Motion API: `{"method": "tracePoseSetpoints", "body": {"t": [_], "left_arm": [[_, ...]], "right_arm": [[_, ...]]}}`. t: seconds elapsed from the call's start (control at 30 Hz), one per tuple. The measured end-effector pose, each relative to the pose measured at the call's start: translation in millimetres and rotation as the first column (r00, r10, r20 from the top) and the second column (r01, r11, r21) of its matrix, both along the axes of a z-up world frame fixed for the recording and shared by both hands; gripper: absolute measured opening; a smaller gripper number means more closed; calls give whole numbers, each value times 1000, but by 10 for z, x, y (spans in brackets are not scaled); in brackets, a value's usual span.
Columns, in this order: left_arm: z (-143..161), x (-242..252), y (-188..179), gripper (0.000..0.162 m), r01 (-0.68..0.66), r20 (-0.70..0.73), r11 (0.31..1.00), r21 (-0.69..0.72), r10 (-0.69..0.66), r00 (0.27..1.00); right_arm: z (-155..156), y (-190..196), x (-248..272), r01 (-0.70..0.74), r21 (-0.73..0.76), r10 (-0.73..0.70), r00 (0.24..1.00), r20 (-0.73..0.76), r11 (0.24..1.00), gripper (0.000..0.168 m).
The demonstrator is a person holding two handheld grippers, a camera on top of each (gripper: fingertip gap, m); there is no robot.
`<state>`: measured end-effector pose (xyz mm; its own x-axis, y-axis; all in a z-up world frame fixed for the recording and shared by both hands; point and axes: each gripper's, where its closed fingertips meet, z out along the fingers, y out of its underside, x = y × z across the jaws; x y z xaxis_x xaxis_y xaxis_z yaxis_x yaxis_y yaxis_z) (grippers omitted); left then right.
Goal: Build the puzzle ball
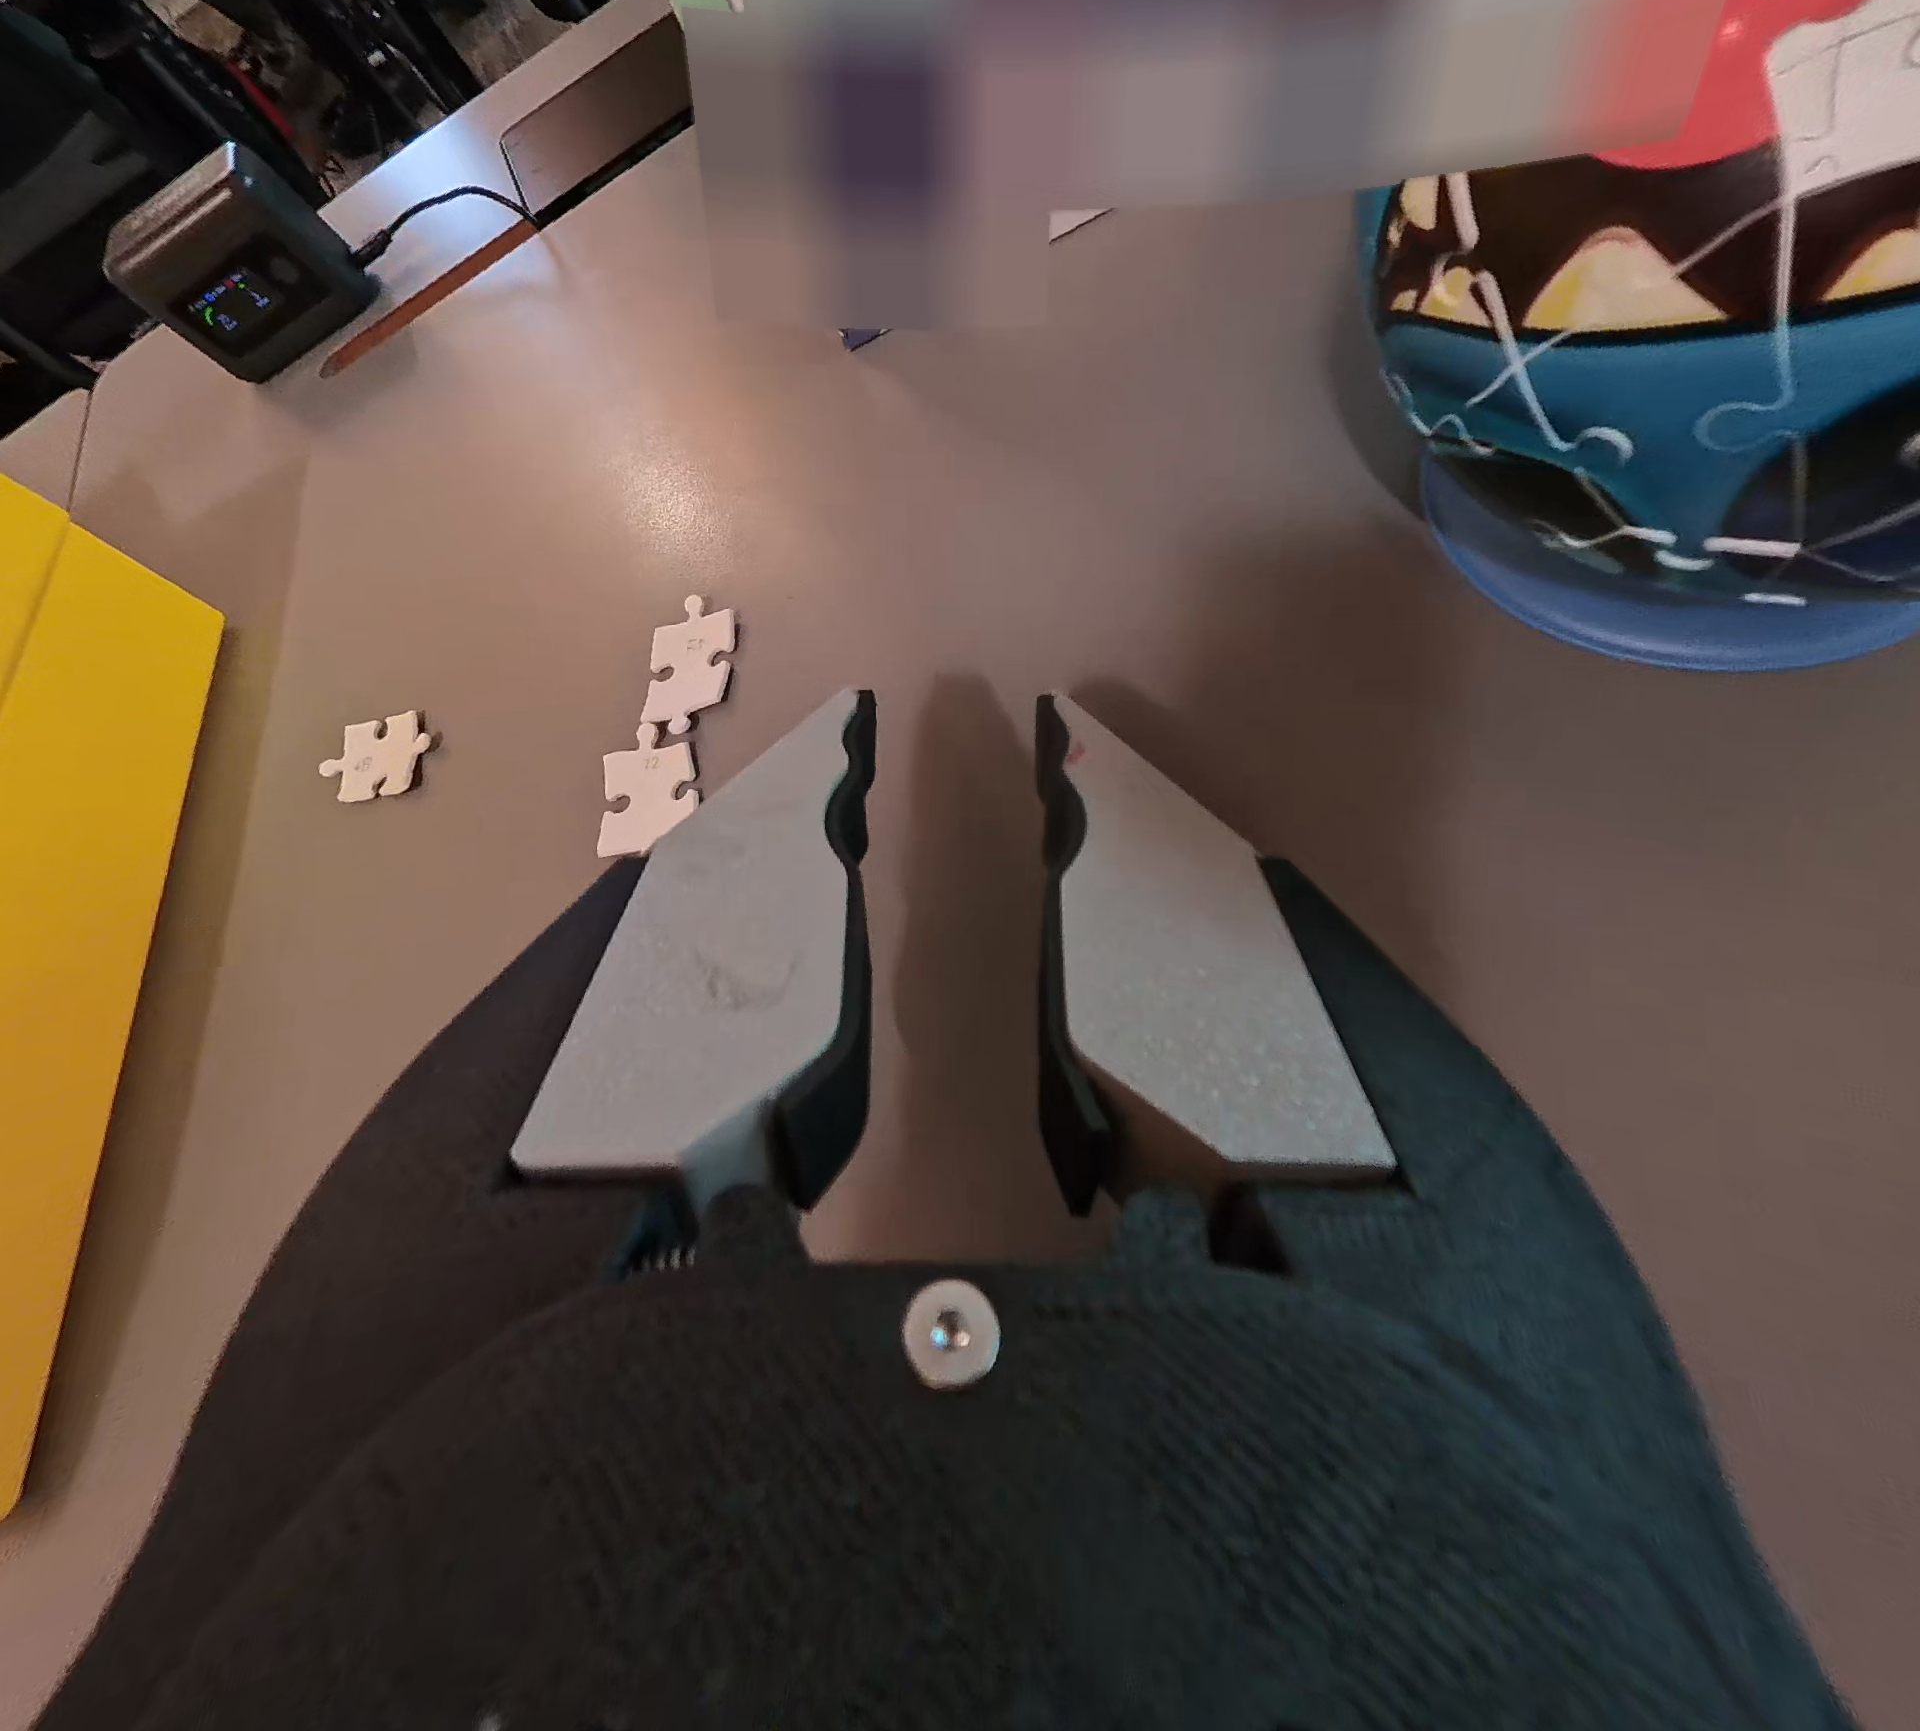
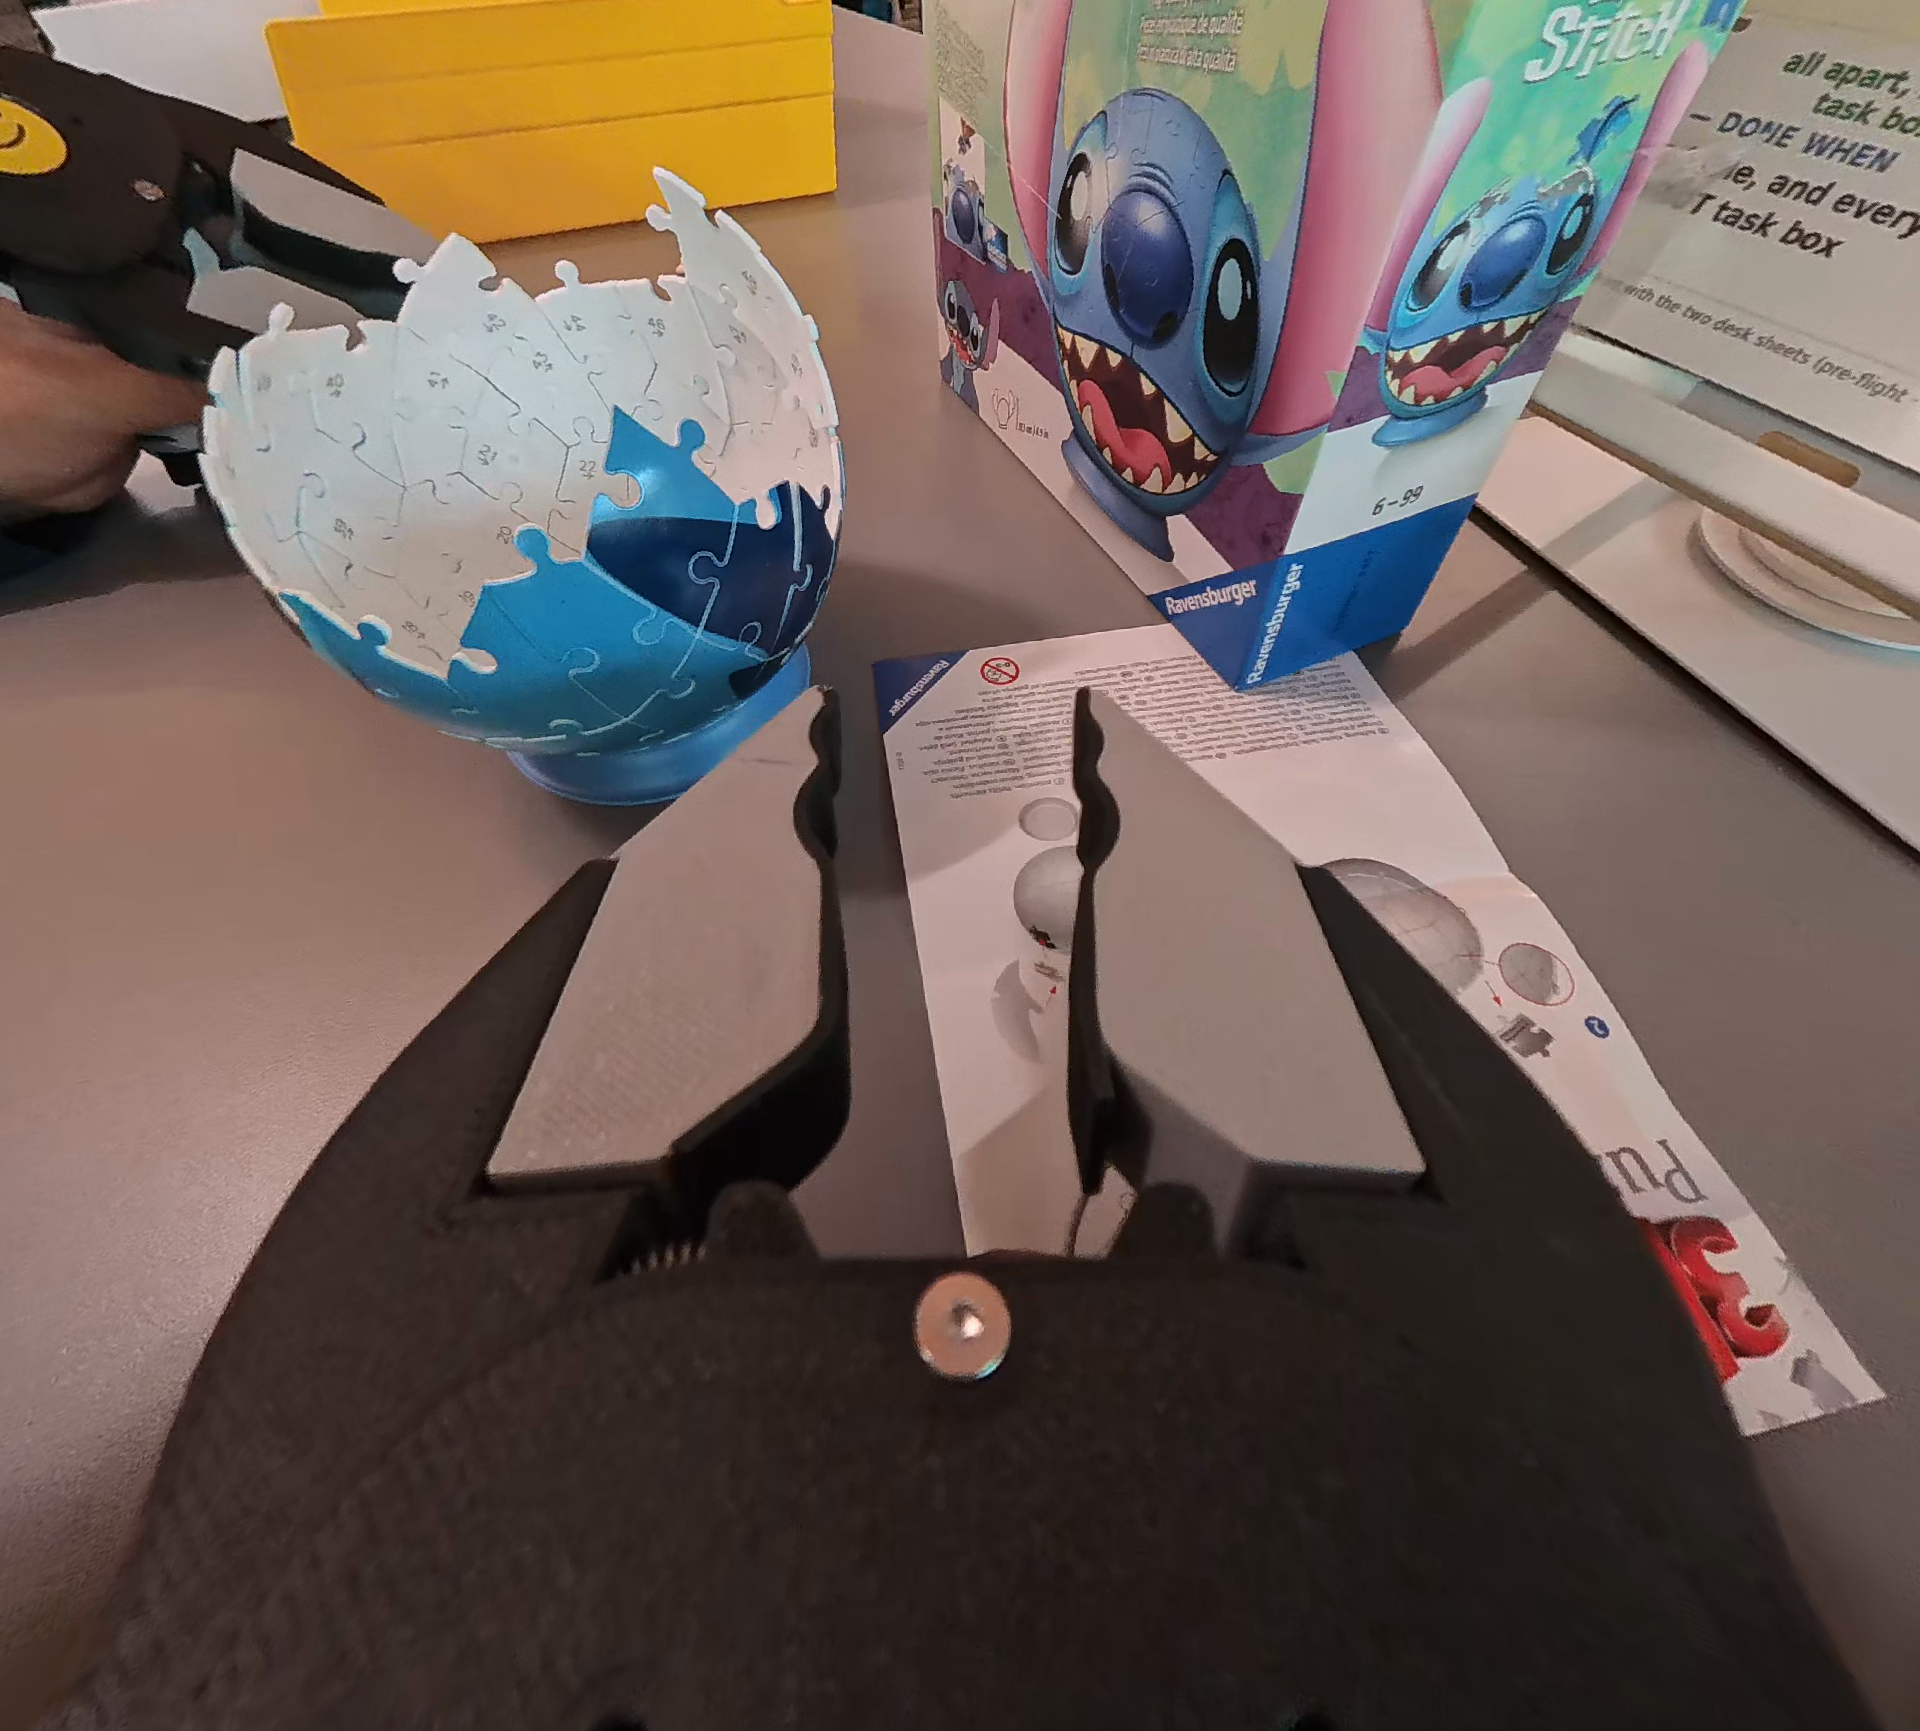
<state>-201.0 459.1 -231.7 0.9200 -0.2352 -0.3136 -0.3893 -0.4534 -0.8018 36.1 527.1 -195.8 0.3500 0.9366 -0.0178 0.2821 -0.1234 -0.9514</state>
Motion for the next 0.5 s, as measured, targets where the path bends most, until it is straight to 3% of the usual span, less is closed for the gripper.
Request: {"method": "tracePoseSetpoints", "body": {"t": [0.5], "left_arm": [[12, -53, -25, 28, -24, -4, 1000, 13, 24, 1000]], "right_arm": [[34, 79, 231, 110, 7, -110, 994, -20, 994, 42]]}}
